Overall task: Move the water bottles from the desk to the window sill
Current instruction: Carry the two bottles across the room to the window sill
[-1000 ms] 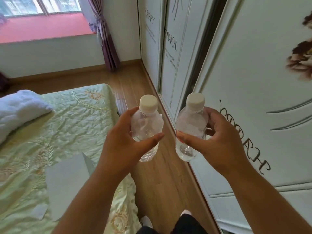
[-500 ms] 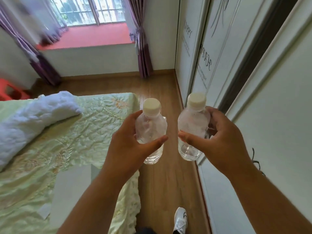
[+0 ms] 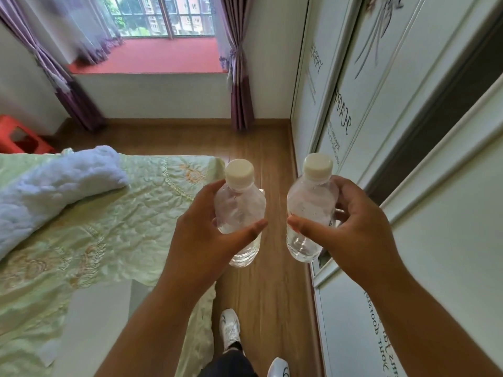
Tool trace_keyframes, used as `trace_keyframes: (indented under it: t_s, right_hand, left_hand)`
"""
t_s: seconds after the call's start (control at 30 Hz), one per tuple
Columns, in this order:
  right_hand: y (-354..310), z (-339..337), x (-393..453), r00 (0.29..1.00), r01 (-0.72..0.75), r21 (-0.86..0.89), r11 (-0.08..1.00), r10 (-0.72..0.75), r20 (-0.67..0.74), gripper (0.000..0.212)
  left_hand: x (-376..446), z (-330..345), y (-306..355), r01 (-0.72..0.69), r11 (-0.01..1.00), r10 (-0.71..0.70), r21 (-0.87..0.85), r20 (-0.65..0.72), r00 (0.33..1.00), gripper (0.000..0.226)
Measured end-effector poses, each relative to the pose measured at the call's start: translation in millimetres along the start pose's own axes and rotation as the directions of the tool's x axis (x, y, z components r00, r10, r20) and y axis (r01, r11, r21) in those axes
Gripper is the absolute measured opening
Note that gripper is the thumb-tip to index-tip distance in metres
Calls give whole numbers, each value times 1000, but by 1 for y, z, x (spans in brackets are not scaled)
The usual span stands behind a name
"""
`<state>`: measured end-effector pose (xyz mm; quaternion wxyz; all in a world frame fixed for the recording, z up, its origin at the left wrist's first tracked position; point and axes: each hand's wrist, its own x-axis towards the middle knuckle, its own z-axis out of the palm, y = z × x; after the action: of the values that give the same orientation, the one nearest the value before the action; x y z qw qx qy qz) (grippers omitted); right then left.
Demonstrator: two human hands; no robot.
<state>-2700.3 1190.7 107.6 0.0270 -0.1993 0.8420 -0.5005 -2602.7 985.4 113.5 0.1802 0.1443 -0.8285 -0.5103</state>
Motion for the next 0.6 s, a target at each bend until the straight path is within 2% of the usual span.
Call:
trace_keyframes:
  t_s: [0.27,0.6]
  right_hand:
    - [2,13,63,998,-42,-42,998,39,-58,75]
    - [-20,55,157,985,-43,-72,996,30,-170,72]
  left_hand:
    - [82,1,-23,-60,998,61,-16,83,995,75]
    - [202,-26,-48,-141,990,140,-6,109,984,81]
